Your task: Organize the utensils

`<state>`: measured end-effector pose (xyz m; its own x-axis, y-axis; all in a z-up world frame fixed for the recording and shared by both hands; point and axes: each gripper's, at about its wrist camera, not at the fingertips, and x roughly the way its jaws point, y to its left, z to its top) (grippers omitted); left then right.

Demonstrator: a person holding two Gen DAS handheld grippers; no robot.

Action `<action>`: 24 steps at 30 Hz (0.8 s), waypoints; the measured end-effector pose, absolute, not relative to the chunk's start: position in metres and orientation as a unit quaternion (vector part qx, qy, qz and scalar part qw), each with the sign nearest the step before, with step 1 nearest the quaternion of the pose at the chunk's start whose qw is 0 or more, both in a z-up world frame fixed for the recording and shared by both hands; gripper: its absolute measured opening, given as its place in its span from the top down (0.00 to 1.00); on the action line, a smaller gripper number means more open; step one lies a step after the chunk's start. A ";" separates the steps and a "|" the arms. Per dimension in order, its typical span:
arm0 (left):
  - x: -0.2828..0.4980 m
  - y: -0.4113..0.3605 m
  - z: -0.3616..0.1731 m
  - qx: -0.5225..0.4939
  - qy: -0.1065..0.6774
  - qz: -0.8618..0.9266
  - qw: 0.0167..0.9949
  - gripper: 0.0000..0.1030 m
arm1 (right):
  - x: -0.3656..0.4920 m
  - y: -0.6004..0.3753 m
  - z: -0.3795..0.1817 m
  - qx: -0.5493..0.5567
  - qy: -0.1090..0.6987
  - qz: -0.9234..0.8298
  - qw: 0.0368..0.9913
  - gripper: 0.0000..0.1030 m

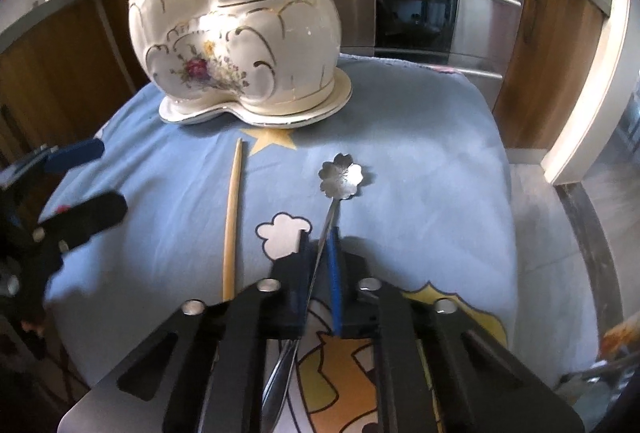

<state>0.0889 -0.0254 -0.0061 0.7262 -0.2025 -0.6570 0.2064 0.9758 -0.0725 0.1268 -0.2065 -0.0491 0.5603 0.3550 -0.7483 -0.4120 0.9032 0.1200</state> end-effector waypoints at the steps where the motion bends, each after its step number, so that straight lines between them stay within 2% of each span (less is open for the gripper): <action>1: 0.089 -0.029 -0.007 0.004 0.356 -0.112 0.928 0.05 | 0.128 -0.209 -0.049 -0.031 0.415 0.218 0.883 0.94; 17: 0.095 -0.099 -0.020 0.009 0.411 -0.132 0.902 0.08 | 0.123 -0.258 -0.029 0.025 0.372 0.219 0.902 0.96; 20: 0.097 -0.114 -0.027 0.034 0.420 -0.109 0.900 0.19 | 0.123 -0.264 -0.028 0.031 0.366 0.222 0.903 0.96; 22: 0.100 -0.122 -0.033 0.049 0.434 -0.094 0.895 0.31 | 0.121 -0.266 -0.027 0.034 0.362 0.223 0.905 0.96; 23: 0.100 -0.125 -0.034 0.053 0.436 -0.088 0.894 0.31 | 0.120 -0.266 -0.027 0.035 0.360 0.223 0.905 0.96; 24: 0.100 -0.127 -0.034 0.055 0.432 -0.082 0.897 0.38 | 0.118 -0.265 -0.027 0.035 0.360 0.224 0.905 0.96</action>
<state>0.0997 -0.1271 -0.0337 0.6140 -0.1001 -0.7829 0.1946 0.9805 0.0273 0.1184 -0.2649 -0.0272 0.6405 0.4312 -0.6354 -0.3808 0.8969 0.2248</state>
